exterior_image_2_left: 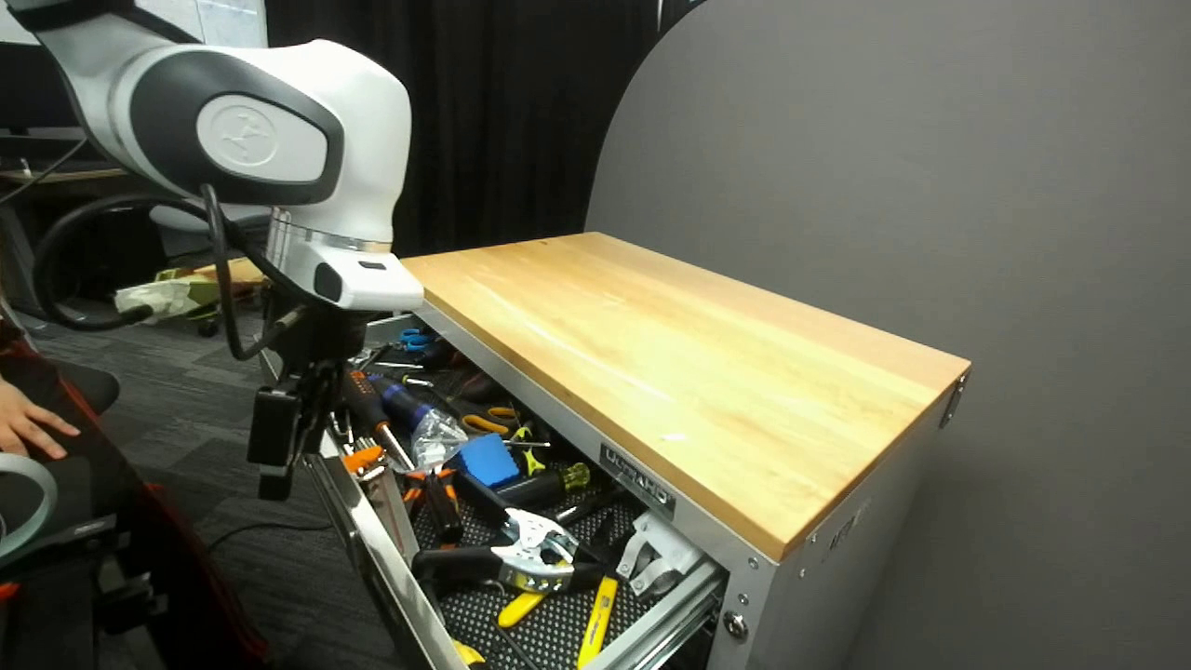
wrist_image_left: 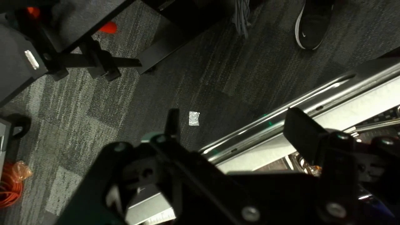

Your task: Put the screwdriver in the open drawer then close the drawer

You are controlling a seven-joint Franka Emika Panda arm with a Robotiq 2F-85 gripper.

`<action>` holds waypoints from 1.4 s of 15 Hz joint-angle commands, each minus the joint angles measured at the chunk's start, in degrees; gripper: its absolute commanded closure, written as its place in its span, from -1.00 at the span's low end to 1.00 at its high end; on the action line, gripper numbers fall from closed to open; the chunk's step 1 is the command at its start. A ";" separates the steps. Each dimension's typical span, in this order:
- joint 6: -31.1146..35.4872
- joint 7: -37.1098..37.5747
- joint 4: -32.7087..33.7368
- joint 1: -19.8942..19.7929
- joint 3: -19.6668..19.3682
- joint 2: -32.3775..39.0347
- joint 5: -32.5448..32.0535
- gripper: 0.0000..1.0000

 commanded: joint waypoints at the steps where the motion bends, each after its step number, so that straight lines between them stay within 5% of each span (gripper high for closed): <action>1: 2.66 -0.04 -0.83 -0.41 0.13 0.59 -0.22 -0.02; 7: 3.56 -0.01 -0.07 -0.05 -0.01 3.44 0.08 0.81; 10: 4.61 0.25 0.85 0.49 -0.01 5.45 -0.18 0.93; 21: 9.89 3.12 10.02 4.94 -0.66 12.11 -4.98 0.83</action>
